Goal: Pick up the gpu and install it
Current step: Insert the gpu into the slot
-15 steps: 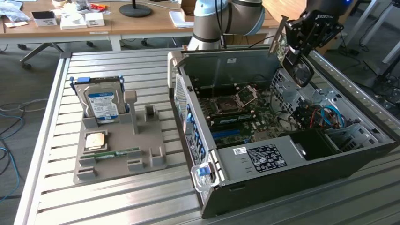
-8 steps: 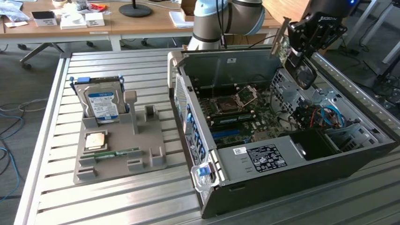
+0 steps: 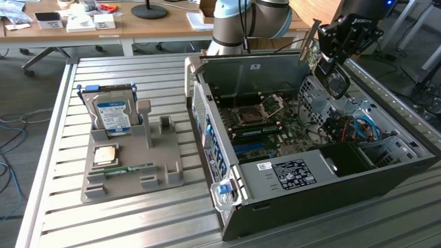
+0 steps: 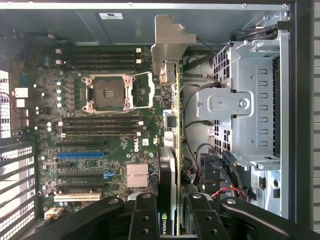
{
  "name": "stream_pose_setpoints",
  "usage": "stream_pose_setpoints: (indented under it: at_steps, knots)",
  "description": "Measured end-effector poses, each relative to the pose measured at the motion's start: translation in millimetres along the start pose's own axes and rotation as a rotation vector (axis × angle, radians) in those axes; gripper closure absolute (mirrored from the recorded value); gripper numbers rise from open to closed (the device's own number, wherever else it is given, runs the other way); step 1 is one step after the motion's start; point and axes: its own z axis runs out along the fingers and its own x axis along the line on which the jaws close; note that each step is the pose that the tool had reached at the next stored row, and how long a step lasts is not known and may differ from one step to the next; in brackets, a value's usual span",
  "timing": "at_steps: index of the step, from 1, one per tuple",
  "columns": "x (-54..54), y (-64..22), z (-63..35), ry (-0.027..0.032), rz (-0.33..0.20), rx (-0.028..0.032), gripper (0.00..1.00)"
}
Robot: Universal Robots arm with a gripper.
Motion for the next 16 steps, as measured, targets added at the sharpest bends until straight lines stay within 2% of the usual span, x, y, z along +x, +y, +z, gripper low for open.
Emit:
stream_pose_setpoints:
  at_steps: [9, 16]
  knots:
    - [0.0, 0.0, 0.0, 0.0002, -0.004, 0.0000, 0.73]
    - [0.3, 0.0, 0.1, 0.0042, -0.070, -0.0017, 0.73]
